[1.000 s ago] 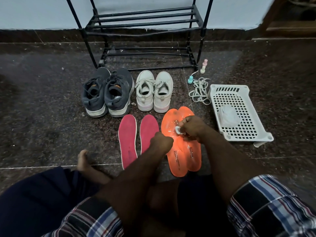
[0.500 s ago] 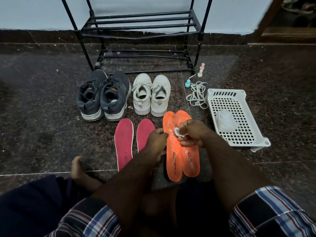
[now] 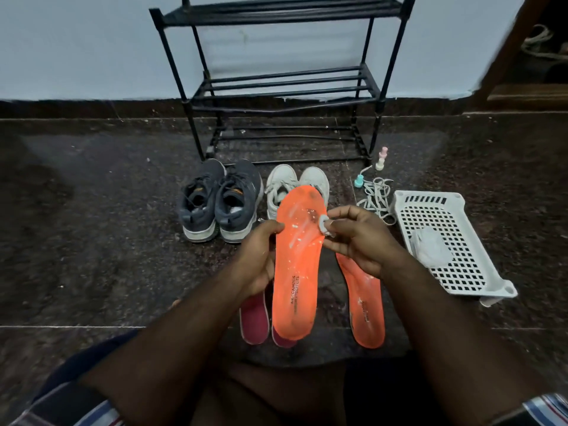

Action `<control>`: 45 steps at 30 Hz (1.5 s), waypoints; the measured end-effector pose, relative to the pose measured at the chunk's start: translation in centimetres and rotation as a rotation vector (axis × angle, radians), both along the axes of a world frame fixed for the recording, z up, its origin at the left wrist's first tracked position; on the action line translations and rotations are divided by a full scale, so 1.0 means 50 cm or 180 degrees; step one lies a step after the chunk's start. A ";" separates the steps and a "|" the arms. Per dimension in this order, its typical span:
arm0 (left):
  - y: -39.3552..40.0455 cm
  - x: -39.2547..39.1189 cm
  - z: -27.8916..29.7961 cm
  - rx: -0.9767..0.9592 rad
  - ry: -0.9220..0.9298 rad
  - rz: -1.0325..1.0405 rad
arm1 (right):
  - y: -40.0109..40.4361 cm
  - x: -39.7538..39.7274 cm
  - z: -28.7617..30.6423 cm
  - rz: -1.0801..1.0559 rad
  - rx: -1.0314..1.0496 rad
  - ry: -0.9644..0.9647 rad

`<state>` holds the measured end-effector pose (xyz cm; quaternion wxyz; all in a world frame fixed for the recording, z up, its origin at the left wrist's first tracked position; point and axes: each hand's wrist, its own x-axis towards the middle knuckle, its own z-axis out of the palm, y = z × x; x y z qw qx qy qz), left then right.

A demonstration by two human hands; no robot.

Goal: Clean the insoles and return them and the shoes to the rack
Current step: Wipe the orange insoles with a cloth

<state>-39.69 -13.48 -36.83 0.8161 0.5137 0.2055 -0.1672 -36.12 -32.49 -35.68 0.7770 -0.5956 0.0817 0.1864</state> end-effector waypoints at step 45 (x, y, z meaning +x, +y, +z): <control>0.041 0.016 -0.008 -0.1163 0.0066 -0.0359 | 0.155 -0.008 -0.002 0.0308 -0.3313 -0.3301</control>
